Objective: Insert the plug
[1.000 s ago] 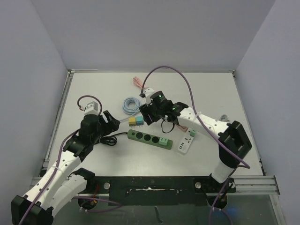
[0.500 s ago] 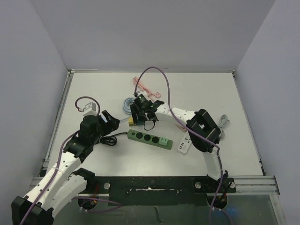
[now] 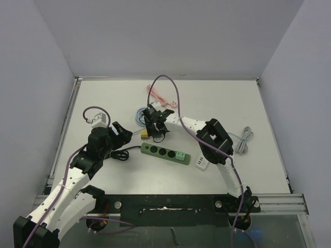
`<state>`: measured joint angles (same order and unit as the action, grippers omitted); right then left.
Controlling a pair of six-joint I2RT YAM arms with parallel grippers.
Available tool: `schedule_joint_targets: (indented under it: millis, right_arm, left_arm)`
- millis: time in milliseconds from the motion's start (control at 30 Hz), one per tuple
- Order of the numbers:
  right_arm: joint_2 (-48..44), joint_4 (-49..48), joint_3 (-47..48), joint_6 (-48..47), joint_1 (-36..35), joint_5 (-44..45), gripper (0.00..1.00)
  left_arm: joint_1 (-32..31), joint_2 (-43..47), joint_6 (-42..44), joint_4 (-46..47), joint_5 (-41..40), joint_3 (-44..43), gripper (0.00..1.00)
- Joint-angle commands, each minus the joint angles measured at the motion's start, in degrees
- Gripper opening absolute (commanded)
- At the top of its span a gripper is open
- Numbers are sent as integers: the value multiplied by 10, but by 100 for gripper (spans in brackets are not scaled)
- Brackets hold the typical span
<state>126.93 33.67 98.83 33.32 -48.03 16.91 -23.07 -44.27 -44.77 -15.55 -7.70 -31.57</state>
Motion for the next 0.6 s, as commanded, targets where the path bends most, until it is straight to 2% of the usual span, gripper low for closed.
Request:
schedule_joint_targets:
  millis: [0, 100, 200, 267, 567]
  right_arm:
    - [1, 9, 30, 5, 0, -2, 60]
    - [1, 12, 32, 11, 1, 6, 52]
    - [-16, -9, 14, 11, 1, 13, 35]
    - [-41, -45, -12, 5, 0, 12, 28]
    - [-244, -314, -235, -87, -9, -50, 26]
  left_arm:
    - [6, 10, 5, 36, 5, -4, 70]
    - [7, 10, 6, 35, 5, -5, 70]
    - [7, 10, 5, 36, 9, -4, 70]
    - [6, 7, 5, 37, 13, -4, 70]
    - [10, 8, 1, 40, 56, -24, 70]
